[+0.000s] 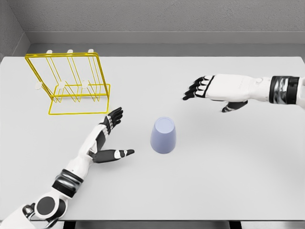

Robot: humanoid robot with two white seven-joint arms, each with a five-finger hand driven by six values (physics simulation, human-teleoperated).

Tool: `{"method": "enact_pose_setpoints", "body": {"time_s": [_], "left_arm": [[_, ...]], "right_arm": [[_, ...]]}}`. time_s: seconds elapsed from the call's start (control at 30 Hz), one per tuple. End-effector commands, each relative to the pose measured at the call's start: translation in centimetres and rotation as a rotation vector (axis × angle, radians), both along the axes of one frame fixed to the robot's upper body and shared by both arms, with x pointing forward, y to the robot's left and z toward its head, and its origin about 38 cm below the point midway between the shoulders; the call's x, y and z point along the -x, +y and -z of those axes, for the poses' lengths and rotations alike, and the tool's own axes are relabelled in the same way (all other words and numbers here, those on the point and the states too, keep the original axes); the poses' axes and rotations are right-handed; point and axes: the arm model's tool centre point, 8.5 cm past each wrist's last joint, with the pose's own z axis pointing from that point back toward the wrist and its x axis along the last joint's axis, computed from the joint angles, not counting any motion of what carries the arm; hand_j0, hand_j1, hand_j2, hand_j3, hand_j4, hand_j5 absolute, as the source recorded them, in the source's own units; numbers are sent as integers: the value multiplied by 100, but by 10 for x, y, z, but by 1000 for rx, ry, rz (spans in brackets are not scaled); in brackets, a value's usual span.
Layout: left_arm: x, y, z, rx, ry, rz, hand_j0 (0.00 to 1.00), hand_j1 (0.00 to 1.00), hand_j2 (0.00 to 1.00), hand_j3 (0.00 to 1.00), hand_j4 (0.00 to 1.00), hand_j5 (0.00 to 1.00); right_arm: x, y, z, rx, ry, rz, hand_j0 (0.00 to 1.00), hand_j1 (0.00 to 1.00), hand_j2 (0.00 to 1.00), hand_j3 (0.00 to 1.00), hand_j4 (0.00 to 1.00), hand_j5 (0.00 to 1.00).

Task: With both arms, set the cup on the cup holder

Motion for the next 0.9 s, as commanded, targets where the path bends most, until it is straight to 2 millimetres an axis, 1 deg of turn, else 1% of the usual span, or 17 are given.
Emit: {"method": "enact_pose_setpoints", "body": {"time_s": [0.0, 0.03, 0.1, 0.2, 0.27, 0.3, 0.33, 0.4, 0.43, 0.47, 0.5, 0.53, 0.57, 0.6, 0.63, 0.7, 0.87], "left_arm": [[1, -17, 2, -8, -2, 10, 100, 100, 100, 100, 100, 100], [2, -21, 3, -2, 0, 15, 100, 100, 100, 100, 100, 100], [3, -26, 3, 8, 3, 17, 100, 100, 100, 100, 100, 100], [2, -35, 4, 34, 8, 14, 100, 100, 100, 100, 100, 100], [0, -38, 4, 44, 9, 9, 100, 100, 100, 100, 100, 100], [0, -39, 6, 44, 14, 7, 100, 100, 100, 100, 100, 100], [0, -39, 6, 43, 13, 6, 100, 100, 100, 100, 100, 100], [-1, -39, 7, 37, 22, 5, 100, 100, 100, 100, 100, 100], [-2, -43, 8, 48, 29, 1, 100, 100, 100, 100, 100, 100], [-2, -46, 10, 52, 32, -1, 100, 100, 100, 100, 100, 100], [-4, -49, 10, 56, 31, -3, 100, 100, 100, 100, 100, 100], [-5, -53, 10, 36, 16, -1, 100, 100, 100, 100, 100, 100], [-6, -56, 13, 29, 28, -3, 100, 100, 100, 100, 100, 100], [-6, -57, 15, 29, 33, -4, 100, 100, 100, 100, 100, 100], [-6, -59, 14, 35, 34, -4, 100, 100, 100, 100, 100, 100], [-6, -60, 14, 38, 34, -3, 100, 100, 100, 100, 100, 100], [-4, -72, 16, 38, 55, 17, 100, 100, 100, 100, 100, 100]], "right_arm": [[1, -42, -7, 61, 0, 87, 100, 100, 100, 100, 100, 100], [-3, -54, -5, 69, 12, 125, 100, 100, 100, 100, 100, 100], [-1, -63, 0, 82, 28, 145, 100, 100, 100, 100, 100, 100], [-1, -66, -3, 77, 20, 153, 100, 100, 100, 100, 100, 100], [0, -69, 0, 81, 27, 159, 100, 100, 100, 100, 100, 100], [0, -74, -8, 72, 8, 172, 100, 100, 100, 100, 100, 100], [3, -77, -4, 63, 13, 180, 100, 100, 100, 100, 100, 100], [3, -80, -6, 62, 9, 189, 100, 100, 100, 100, 100, 100], [3, -80, -8, 57, 5, 192, 100, 100, 100, 100, 100, 100], [5, -91, -13, 76, -3, 211, 100, 100, 100, 100, 100, 100], [5, -97, -19, 76, -17, 225, 100, 100, 100, 100, 100, 100], [4, -98, -20, 73, -17, 230, 100, 100, 100, 100, 100, 100], [4, -101, -27, 73, -35, 237, 100, 100, 100, 100, 100, 100], [2, -105, -44, 47, -77, 252, 100, 100, 100, 100, 100, 100], [3, -110, -42, 45, -73, 267, 100, 100, 100, 100, 100, 100], [6, -113, -32, 64, -42, 274, 100, 100, 100, 100, 100, 100], [6, -113, -32, 63, -41, 273, 100, 100, 100, 100, 100, 100]]}}
